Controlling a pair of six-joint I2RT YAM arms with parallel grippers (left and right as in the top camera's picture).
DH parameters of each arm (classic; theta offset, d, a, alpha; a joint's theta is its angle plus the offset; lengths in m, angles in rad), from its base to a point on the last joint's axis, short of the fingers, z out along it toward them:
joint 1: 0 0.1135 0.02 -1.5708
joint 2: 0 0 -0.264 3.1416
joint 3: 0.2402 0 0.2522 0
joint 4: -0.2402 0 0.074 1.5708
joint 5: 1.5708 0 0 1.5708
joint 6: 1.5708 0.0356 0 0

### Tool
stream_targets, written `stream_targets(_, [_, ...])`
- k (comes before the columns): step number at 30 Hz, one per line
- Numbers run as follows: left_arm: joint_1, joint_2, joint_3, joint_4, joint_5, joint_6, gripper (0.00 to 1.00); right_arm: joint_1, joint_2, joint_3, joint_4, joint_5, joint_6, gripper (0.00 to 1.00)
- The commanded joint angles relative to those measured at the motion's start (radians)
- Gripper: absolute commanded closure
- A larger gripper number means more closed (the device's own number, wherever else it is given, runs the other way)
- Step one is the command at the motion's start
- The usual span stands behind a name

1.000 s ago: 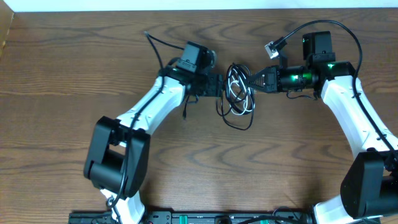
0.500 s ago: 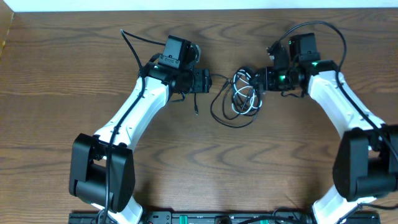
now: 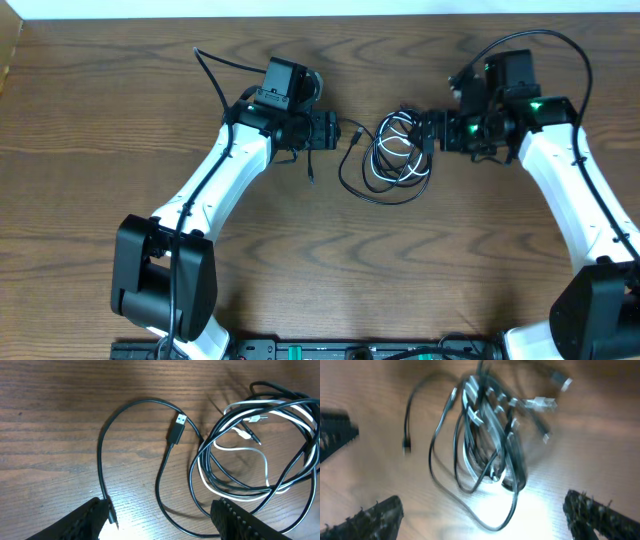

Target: Untangle cables

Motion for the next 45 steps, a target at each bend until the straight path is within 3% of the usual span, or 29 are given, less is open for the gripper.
stream_targets(1, [0.0, -0.005, 0.0, -0.003, -0.014, 0.017, 0.29, 0.058, 0.02, -0.009, -0.067, 0.029, 0.007, 0.01])
stream_targets(2, [0.0, -0.005, 0.0, -0.003, -0.014, 0.017, 0.29, 0.066, 0.023, -0.011, -0.08, 0.043, 0.007, 0.04])
stream_targets(3, [0.0, -0.005, 0.0, -0.003, -0.014, 0.017, 0.29, 0.082, 0.025, -0.016, -0.112, 0.089, 0.012, 0.21])
stream_targets(8, [0.0, -0.005, 0.0, -0.003, -0.014, 0.017, 0.29, 0.097, 0.025, -0.039, -0.175, 0.297, 0.12, 0.5])
stream_targets(13, [0.0, -0.005, 0.0, -0.003, -0.014, 0.017, 0.29, 0.097, 0.026, -0.156, -0.022, 0.279, 0.133, 0.66])
stream_targets(20, [0.0, -0.005, 0.0, -0.003, -0.013, 0.017, 0.29, 0.103, 0.027, -0.335, 0.253, 0.229, 0.135, 0.68])
stream_targets(24, [0.0, -0.005, 0.0, -0.003, -0.011, 0.017, 0.29, 0.103, 0.028, -0.368, 0.302, 0.23, 0.138, 0.84])
stream_targets(26, [0.0, -0.005, 0.0, -0.003, -0.009, 0.016, 0.29, 0.103, 0.028, -0.391, 0.323, 0.229, 0.146, 0.86])
stream_targets(28, [0.0, -0.005, 0.0, -0.003, -0.009, 0.016, 0.29, 0.103, 0.028, -0.43, 0.35, 0.23, 0.161, 0.99])
stream_targets(32, [0.0, -0.005, 0.0, -0.002, -0.006, 0.016, 0.29, 0.102, 0.027, -0.437, 0.353, 0.231, 0.16, 0.99])
stream_targets(36, [0.0, -0.007, 0.0, 0.021, 0.001, 0.017, 0.29, 0.093, -0.005, -0.335, 0.314, 0.05, 0.048, 0.99])
stream_targets(40, [0.0, -0.051, 0.0, 0.065, 0.055, 0.021, 0.29, 0.035, -0.049, -0.071, 0.165, -0.408, -0.112, 0.99])
stream_targets(45, [0.0, -0.096, 0.0, 0.089, 0.129, 0.021, 0.28, 0.003, -0.064, 0.066, 0.131, -0.551, -0.109, 0.99])
